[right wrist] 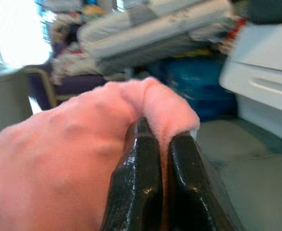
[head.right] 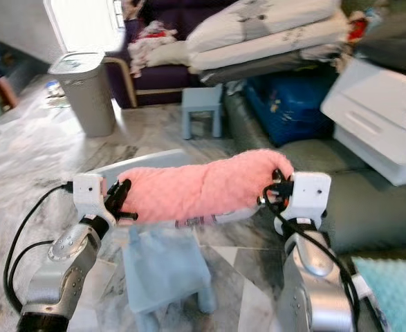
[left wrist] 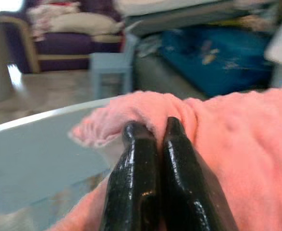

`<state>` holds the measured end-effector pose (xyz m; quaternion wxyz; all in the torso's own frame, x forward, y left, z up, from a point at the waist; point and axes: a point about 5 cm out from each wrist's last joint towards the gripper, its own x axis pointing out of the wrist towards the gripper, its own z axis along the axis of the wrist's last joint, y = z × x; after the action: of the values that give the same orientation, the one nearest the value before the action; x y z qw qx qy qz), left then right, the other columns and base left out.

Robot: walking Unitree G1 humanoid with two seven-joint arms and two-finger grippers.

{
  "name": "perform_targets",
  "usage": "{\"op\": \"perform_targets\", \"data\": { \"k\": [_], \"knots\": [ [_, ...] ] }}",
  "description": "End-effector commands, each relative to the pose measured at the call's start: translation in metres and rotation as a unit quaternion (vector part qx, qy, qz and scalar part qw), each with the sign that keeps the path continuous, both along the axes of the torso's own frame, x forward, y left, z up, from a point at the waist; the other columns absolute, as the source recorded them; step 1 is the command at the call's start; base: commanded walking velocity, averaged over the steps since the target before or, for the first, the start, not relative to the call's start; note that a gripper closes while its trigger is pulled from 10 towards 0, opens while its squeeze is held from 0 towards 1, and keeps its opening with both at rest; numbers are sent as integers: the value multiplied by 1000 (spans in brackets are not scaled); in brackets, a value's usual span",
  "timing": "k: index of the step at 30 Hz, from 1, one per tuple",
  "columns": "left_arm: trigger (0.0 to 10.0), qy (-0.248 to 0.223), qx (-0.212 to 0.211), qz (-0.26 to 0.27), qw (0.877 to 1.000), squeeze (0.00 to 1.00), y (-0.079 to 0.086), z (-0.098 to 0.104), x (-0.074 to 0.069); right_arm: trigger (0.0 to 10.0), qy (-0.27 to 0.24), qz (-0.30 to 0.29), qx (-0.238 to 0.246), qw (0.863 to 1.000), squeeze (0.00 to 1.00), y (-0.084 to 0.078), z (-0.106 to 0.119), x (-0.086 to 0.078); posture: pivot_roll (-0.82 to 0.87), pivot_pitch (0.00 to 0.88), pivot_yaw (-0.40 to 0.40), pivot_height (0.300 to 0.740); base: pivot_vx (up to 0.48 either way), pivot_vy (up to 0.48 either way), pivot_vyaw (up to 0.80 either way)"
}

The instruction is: Move the pillow to the sofa

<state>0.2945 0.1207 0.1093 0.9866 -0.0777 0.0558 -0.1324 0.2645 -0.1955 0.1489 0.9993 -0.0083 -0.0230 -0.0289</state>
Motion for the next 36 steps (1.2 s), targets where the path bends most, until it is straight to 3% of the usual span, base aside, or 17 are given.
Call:
{"op": "perform_targets", "data": {
  "k": [1, 13, 19, 36],
  "knots": [
    [10000, -1, 14, 15, 1000, 0, 12, 1, 1, 10000, -8, 16, 8, 1000, 0, 9, 4, 1, -198, 18, 59, 740, 0, 480, 0],
    [10000, 1, 13, 15, 1000, 0, 12, 1, 1, 10000, -7, 16, 7, 1000, 0, 9, 4, 0, -199, 16, 59, 740, 0, 480, 0],
    [10000, 13, -16, 12, 1000, 0, 9, 0, 1, 10000, 1, 21, 3, 1000, 0, 10, 2, 1, -198, 19, 55, 740, 0, 0, 0],
    [10000, 25, -42, 9, 999, 0, 7, 1, 4, 10000, 7, 24, 5, 1000, 0, 11, 1, 1, -205, 15, 54, 740, 0, 0, 0]
  ]
}}
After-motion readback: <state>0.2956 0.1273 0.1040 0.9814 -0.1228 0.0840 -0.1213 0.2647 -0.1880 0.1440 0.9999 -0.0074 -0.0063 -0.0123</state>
